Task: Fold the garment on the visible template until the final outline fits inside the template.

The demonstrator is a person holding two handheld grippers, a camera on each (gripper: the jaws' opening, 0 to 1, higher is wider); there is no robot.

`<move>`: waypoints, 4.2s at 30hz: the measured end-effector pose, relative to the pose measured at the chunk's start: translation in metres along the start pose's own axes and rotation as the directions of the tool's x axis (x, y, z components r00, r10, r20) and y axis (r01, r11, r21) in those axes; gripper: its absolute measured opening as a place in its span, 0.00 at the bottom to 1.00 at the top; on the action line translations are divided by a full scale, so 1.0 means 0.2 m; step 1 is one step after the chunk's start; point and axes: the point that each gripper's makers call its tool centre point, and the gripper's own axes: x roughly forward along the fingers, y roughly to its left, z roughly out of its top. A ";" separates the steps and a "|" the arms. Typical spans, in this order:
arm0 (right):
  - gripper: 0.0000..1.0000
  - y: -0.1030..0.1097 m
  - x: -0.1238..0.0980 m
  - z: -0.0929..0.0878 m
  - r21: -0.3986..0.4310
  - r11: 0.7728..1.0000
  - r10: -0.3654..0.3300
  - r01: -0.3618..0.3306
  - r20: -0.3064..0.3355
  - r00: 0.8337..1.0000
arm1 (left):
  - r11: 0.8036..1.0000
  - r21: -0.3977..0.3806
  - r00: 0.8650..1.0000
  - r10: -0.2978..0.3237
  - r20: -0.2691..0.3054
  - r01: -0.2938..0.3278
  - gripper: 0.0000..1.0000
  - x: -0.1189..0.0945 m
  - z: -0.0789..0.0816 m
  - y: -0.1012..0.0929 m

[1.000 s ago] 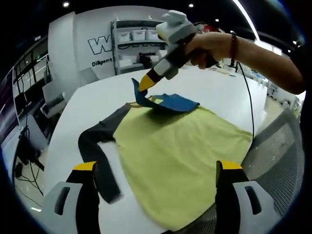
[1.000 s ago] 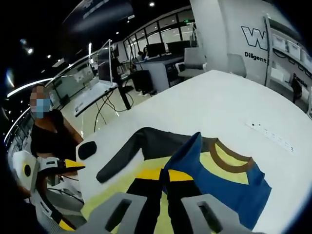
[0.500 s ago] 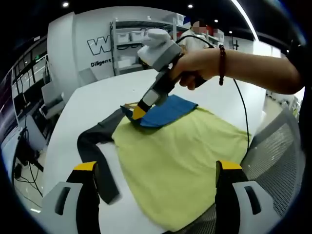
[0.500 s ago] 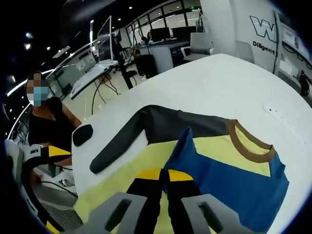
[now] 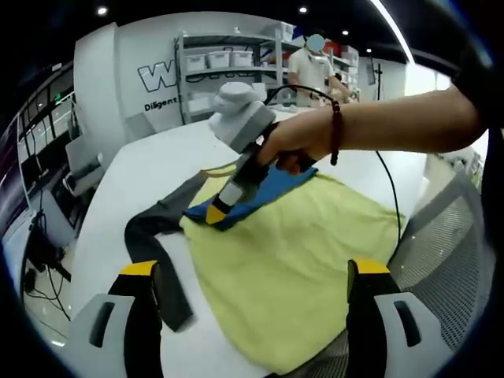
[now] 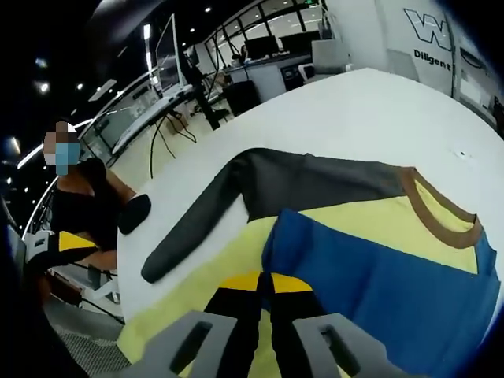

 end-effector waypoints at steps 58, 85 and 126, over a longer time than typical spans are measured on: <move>0.85 -0.15 -0.33 0.03 0.075 0.987 -0.156 0.145 0.167 0.973 | 1.000 0.004 1.000 0.003 -0.003 -0.003 0.98 0.01 0.00 0.00; 0.87 -0.47 -0.61 -0.26 0.187 0.929 -0.348 0.318 0.158 0.924 | 0.998 -0.060 0.999 0.026 -0.021 -0.027 0.94 0.01 -0.02 0.03; 0.11 -0.87 -0.87 -0.66 0.523 0.765 -0.514 0.375 0.146 0.845 | 0.999 -0.009 0.999 0.033 0.003 -0.033 0.89 0.01 0.01 0.03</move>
